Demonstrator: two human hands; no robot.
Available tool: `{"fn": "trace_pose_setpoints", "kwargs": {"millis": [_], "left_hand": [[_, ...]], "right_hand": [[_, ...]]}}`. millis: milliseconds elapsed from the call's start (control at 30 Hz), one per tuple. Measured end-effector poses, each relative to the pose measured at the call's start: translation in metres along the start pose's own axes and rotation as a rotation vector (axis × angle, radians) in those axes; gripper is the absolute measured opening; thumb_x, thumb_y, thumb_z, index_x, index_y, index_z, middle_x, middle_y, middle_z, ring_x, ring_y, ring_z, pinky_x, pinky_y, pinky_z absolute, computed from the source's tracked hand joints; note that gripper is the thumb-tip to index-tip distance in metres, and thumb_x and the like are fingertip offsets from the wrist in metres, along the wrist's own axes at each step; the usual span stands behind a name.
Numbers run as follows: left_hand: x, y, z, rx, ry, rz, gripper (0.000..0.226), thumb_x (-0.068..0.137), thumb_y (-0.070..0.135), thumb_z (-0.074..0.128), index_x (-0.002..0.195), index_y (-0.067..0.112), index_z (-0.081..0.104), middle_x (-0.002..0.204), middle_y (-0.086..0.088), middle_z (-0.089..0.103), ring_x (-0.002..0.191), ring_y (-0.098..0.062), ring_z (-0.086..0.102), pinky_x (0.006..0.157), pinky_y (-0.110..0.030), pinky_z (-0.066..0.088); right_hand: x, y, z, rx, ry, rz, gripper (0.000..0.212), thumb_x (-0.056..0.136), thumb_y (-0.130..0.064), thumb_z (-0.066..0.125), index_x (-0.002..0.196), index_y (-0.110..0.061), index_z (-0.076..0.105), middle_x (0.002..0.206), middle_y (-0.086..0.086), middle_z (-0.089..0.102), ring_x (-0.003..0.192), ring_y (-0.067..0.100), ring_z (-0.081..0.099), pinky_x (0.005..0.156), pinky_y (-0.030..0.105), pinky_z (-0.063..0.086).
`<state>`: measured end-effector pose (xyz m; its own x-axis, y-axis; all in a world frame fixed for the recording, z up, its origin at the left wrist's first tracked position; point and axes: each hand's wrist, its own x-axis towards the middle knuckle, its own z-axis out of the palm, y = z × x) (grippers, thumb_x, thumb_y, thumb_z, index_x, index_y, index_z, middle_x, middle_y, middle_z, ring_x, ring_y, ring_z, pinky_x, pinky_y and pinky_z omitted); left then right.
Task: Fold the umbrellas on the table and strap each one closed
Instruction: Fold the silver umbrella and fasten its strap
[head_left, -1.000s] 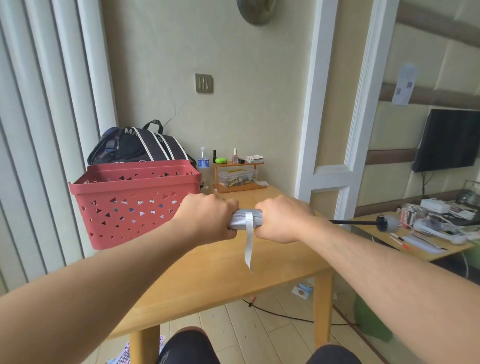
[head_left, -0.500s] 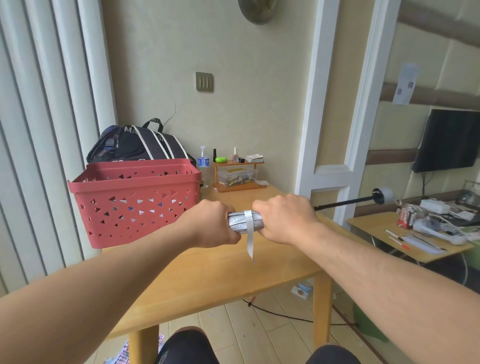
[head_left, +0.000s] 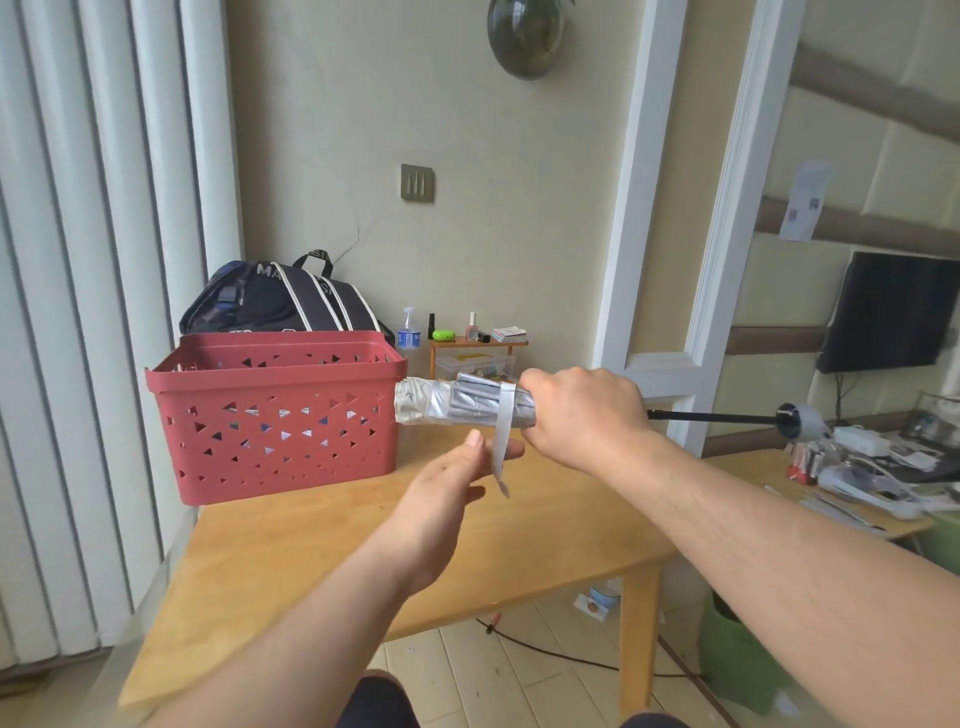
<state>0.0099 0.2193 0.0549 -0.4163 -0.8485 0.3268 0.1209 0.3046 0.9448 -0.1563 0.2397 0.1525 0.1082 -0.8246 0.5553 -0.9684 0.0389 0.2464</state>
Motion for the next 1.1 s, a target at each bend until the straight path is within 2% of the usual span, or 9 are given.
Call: {"fn": "trace_pose_setpoints", "kwargs": {"millis": [133, 200, 400, 533, 667, 767, 833, 967, 1100], "left_hand": [[-0.001, 0.008, 0.013, -0.230, 0.015, 0.073, 0.030, 0.101, 0.037, 0.058, 0.087, 0.017, 0.075, 0.073, 0.001, 0.061, 0.074, -0.018, 0.058, 0.075, -0.027, 0.049], [-0.001, 0.009, 0.013, -0.299, 0.040, 0.006, 0.028, 0.099, 0.031, 0.059, 0.083, 0.014, 0.075, 0.069, 0.002, 0.052, 0.060, -0.014, 0.045, 0.065, -0.024, 0.046], [0.003, 0.007, -0.004, -0.394, -0.009, -0.197, 0.027, 0.089, 0.034, 0.066, 0.090, 0.007, 0.072, 0.064, 0.005, 0.029, 0.052, -0.008, 0.020, 0.041, -0.018, 0.019], [0.009, 0.010, -0.017, -0.346, -0.008, -0.153, 0.027, 0.088, 0.031, 0.069, 0.101, 0.009, 0.060, 0.065, 0.007, 0.029, 0.050, -0.007, 0.020, 0.037, -0.016, 0.020], [0.008, 0.013, -0.029, -0.352, -0.066, -0.078, 0.026, 0.100, 0.017, 0.064, 0.124, 0.008, 0.063, 0.077, 0.002, 0.037, 0.054, -0.008, 0.021, 0.039, -0.017, 0.024], [0.007, 0.013, -0.034, -0.390, -0.161, -0.079, 0.028, 0.093, 0.018, 0.074, 0.117, 0.008, 0.062, 0.073, 0.001, 0.025, 0.050, -0.005, 0.021, 0.038, -0.015, 0.025], [0.006, 0.015, -0.033, -0.405, -0.153, -0.060, 0.024, 0.089, 0.018, 0.072, 0.108, 0.009, 0.062, 0.067, 0.004, 0.021, 0.048, -0.004, 0.021, 0.038, -0.015, 0.023], [0.000, 0.027, -0.027, -0.354, -0.011, 0.012, 0.007, 0.101, 0.002, 0.059, 0.098, 0.007, 0.060, 0.049, 0.012, 0.049, 0.038, -0.002, 0.035, 0.043, -0.018, 0.015], [0.009, 0.027, -0.026, -0.328, 0.175, -0.034, 0.007, 0.099, 0.006, 0.065, 0.106, 0.006, 0.062, 0.053, 0.015, 0.050, 0.044, -0.006, 0.022, 0.040, -0.018, 0.022]], "right_hand": [[-0.003, 0.003, -0.011, 0.035, -0.056, 0.050, 0.013, 0.091, -0.036, 0.054, 0.100, -0.031, 0.047, 0.082, -0.004, 0.055, 0.091, 0.034, 0.064, 0.066, 0.035, 0.040], [-0.004, 0.005, -0.015, 0.095, -0.111, 0.080, 0.016, 0.088, -0.034, 0.053, 0.099, -0.031, 0.041, 0.075, -0.007, 0.045, 0.084, 0.034, 0.058, 0.064, 0.036, 0.041], [-0.010, -0.007, -0.028, 0.327, -0.255, 0.165, 0.036, 0.080, -0.034, 0.058, 0.107, -0.024, 0.036, 0.085, -0.004, 0.055, 0.072, 0.019, 0.054, 0.061, 0.036, 0.042], [-0.013, -0.018, -0.024, 0.630, -0.386, 0.218, 0.034, 0.078, -0.033, 0.065, 0.102, -0.022, 0.045, 0.087, -0.001, 0.057, 0.059, 0.019, 0.050, 0.052, 0.030, 0.041], [-0.012, -0.019, -0.019, 1.021, -0.762, 0.326, 0.025, 0.087, -0.023, 0.065, 0.104, -0.019, 0.047, 0.067, 0.002, 0.043, 0.043, 0.015, 0.031, 0.050, 0.025, 0.037], [-0.014, -0.012, -0.014, 1.222, -1.093, 0.363, 0.022, 0.093, -0.024, 0.062, 0.100, -0.022, 0.041, 0.066, 0.000, 0.044, 0.042, 0.010, 0.030, 0.051, 0.025, 0.041], [-0.017, -0.012, -0.009, 1.335, -1.173, 0.356, 0.023, 0.096, -0.025, 0.062, 0.101, -0.023, 0.040, 0.069, 0.000, 0.047, 0.041, 0.009, 0.037, 0.051, 0.025, 0.045], [-0.019, -0.020, 0.004, 1.311, -0.798, 0.286, 0.035, 0.087, -0.030, 0.075, 0.114, -0.020, 0.055, 0.089, 0.007, 0.061, 0.064, 0.026, 0.067, 0.064, 0.036, 0.054], [-0.029, -0.034, 0.008, 0.722, -0.214, 0.060, 0.039, 0.090, -0.051, 0.061, 0.122, -0.039, 0.043, 0.107, -0.002, 0.067, 0.090, 0.029, 0.067, 0.073, 0.041, 0.056]]}}
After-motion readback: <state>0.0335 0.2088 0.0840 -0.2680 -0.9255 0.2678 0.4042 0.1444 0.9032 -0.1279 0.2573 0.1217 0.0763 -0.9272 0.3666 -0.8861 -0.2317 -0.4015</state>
